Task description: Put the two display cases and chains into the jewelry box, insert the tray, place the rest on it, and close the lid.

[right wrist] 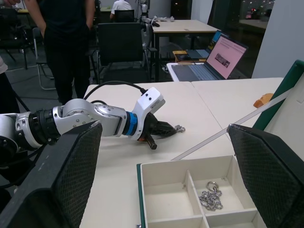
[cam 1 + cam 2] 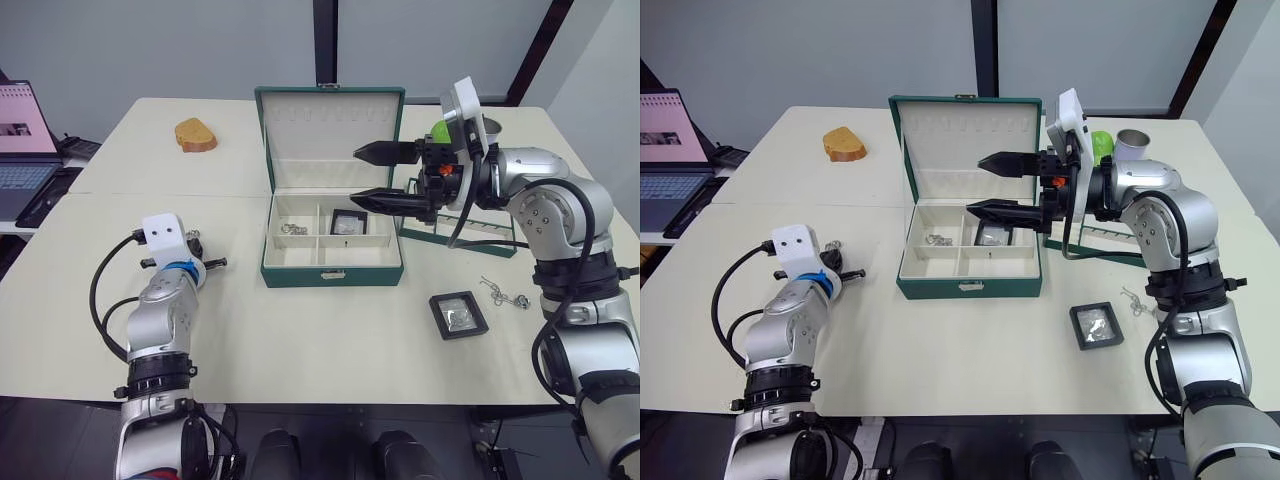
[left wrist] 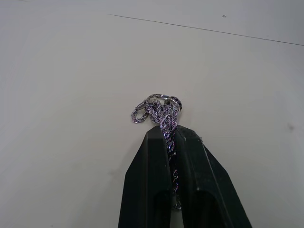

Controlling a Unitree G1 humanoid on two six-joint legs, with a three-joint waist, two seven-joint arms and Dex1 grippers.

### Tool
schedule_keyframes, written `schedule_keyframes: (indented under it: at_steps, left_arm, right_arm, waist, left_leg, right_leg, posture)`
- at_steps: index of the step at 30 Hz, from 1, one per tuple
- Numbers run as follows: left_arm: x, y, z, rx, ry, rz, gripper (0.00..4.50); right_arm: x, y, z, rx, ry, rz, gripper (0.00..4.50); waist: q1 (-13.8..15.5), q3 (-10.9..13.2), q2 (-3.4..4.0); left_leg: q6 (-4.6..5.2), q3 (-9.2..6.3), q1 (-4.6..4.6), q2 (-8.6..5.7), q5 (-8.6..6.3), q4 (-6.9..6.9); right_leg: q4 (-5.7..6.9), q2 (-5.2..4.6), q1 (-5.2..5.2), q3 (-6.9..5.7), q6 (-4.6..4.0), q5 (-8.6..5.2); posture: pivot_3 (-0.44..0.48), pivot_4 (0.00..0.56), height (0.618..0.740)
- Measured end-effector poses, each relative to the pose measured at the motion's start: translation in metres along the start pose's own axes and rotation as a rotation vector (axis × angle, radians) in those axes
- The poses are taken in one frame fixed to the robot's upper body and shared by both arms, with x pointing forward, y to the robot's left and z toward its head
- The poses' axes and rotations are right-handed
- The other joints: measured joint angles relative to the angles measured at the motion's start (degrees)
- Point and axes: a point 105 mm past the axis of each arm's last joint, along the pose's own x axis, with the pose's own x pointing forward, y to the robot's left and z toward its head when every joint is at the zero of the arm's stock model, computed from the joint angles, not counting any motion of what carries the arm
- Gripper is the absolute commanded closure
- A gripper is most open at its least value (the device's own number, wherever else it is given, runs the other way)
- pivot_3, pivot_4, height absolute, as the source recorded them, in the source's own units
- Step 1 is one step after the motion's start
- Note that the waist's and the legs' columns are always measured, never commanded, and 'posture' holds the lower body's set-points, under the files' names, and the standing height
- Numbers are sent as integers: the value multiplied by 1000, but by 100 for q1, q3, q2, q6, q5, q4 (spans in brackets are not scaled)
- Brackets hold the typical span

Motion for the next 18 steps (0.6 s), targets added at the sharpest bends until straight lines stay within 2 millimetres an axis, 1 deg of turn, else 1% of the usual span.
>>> schedule_keyframes:
  at_steps: [4,6,10,13,18]
  left_arm:
    - [-7,-2,2,-22,-8,3,4473]
    - [-12,-4,11,-30,-25,-6,4473]
    - [-25,-15,36,-31,-90,-36,4473]
    - [-33,-22,45,-31,-101,-62,4473]
    - [-43,-28,56,-16,-113,-87,4473]
  right_arm:
    - [-2,-1,2,-6,-9,-6,0]
    - [-3,-1,3,-9,-11,-9,0]
    - [-3,-2,3,-16,-15,-12,0]
    - [-4,-5,2,-11,-19,-18,0]
    - [-4,-7,4,-19,-27,-22,0]
  waist:
    - [-3,2,-3]
    - [-4,3,-5]
    - [-3,4,-6]
    - [-6,4,-6]
    - [-8,4,-6]
  left_leg:
    - [0,-1,-5,2,0,0]
    - [0,-2,-7,2,0,-1]
    - [0,-1,-7,1,0,-1]
    - [0,-1,-7,1,0,-1]
    - [0,-1,-8,1,0,-2]
  right_leg:
    - [-1,1,-3,0,0,0]
    - [-2,1,-4,0,0,0]
    - [-6,1,-2,2,0,0]
    - [-7,2,-2,2,0,0]
    - [-11,2,-2,3,0,0]
  posture:
    - [0,150,740]
    - [0,150,740]
    - [0,150,740]
    - [0,150,740]
    - [0,150,740]
